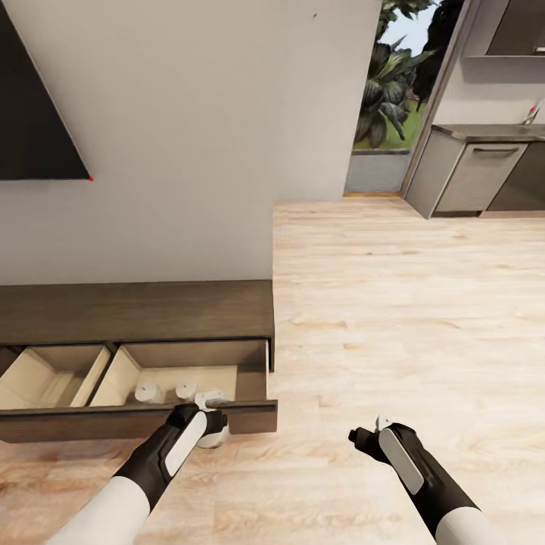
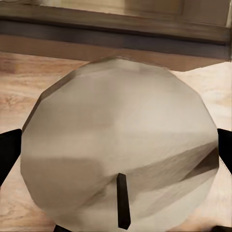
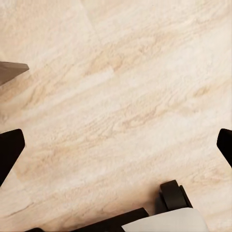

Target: Place each of the two pumpkins and all three candles from the living room inside a cabinet in the living room (use any cabinet), then make sure every cabinet is closed, and position the cauldron so it is next to a table in the living room.

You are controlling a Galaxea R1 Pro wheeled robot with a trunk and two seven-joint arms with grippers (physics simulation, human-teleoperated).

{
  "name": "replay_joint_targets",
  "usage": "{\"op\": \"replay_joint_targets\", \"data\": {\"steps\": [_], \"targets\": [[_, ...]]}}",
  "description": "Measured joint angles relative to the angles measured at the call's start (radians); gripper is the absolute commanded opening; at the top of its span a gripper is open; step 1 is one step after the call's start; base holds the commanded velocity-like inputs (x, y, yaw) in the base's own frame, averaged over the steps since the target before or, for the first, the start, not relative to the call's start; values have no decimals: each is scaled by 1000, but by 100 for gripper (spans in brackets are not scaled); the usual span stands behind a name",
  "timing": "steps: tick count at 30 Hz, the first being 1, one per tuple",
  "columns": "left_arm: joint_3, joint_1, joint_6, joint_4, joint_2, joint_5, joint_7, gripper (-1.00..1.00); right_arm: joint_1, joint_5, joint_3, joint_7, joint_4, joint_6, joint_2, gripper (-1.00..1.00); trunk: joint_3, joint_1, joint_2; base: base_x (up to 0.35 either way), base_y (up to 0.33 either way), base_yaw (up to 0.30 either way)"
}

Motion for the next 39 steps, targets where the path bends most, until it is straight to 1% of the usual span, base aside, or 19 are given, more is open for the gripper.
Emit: {"op": "replay_joint_targets", "data": {"steps": [21, 33, 39], "targets": [[0, 0, 0, 0, 0, 0, -1, -100, 0, 0, -1, 0, 0, 0, 0, 100, 0, 0, 0, 317, 0, 0], [-1, 0, 0, 0, 0, 0, 0, -100, 0, 0, -1, 0, 0, 1, -2, 100, 0, 0, 0, 158, 0, 0], [-1, 0, 0, 0, -1, -3, 0, -100, 0, 0, 0, 1, 0, 2, -4, 100, 0, 1, 0, 27, 0, 0]]}}
